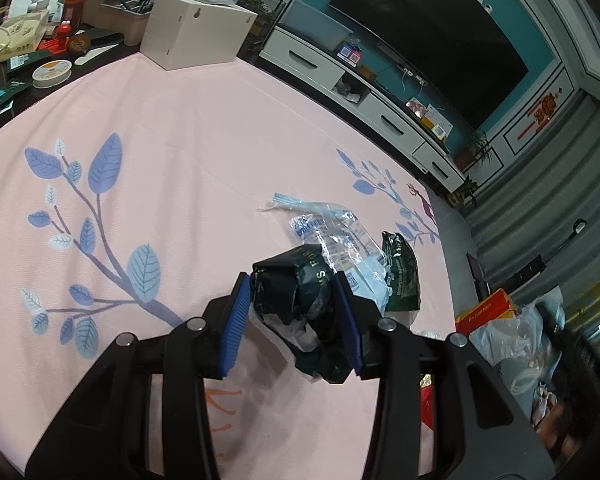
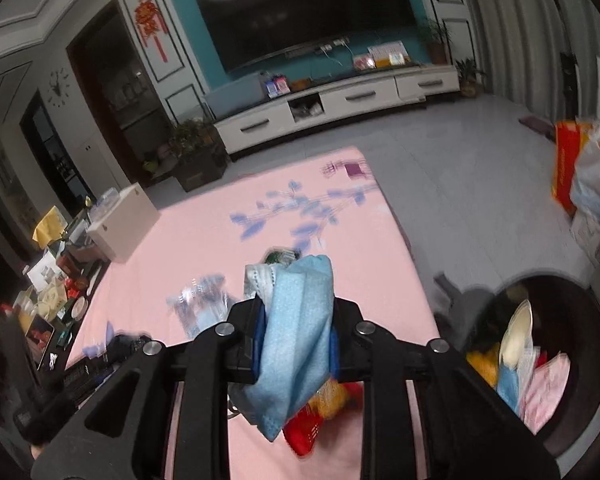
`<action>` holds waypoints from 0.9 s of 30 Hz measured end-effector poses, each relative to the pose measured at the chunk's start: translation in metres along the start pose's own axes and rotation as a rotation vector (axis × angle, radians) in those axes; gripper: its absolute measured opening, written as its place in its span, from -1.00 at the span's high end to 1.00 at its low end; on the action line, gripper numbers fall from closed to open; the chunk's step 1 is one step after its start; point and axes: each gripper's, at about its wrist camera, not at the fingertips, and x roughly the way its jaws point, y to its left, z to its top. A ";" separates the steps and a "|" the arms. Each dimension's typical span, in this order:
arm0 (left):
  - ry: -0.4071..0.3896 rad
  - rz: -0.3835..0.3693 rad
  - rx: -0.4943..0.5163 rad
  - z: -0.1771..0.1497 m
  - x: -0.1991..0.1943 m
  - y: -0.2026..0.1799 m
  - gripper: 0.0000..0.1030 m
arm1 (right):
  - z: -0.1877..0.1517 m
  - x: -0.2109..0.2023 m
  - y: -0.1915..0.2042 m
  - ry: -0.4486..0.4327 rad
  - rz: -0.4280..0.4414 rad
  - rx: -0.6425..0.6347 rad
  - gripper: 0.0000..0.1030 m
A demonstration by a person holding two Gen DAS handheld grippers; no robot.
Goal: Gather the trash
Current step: 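Carry the blue mask and dark wrapper over the black trash bin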
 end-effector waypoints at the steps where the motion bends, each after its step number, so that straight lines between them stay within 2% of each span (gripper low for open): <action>1: 0.001 -0.001 0.005 -0.001 0.000 -0.002 0.17 | -0.008 0.000 -0.004 0.018 -0.001 0.014 0.52; 5: -0.003 0.003 0.043 -0.008 -0.001 -0.013 0.17 | -0.023 0.002 -0.021 0.073 -0.007 0.068 0.52; 10: 0.011 0.020 0.129 -0.021 0.006 -0.035 0.17 | -0.021 -0.011 -0.027 0.012 -0.045 0.065 0.51; 15: 0.023 0.027 0.207 -0.036 0.012 -0.057 0.17 | -0.018 -0.025 -0.036 -0.026 -0.045 0.073 0.51; 20: 0.023 0.019 0.269 -0.051 0.008 -0.075 0.17 | -0.012 -0.051 -0.045 -0.101 -0.061 0.082 0.51; 27: -0.011 -0.085 0.344 -0.065 -0.017 -0.119 0.17 | -0.003 -0.107 -0.066 -0.254 -0.096 0.106 0.51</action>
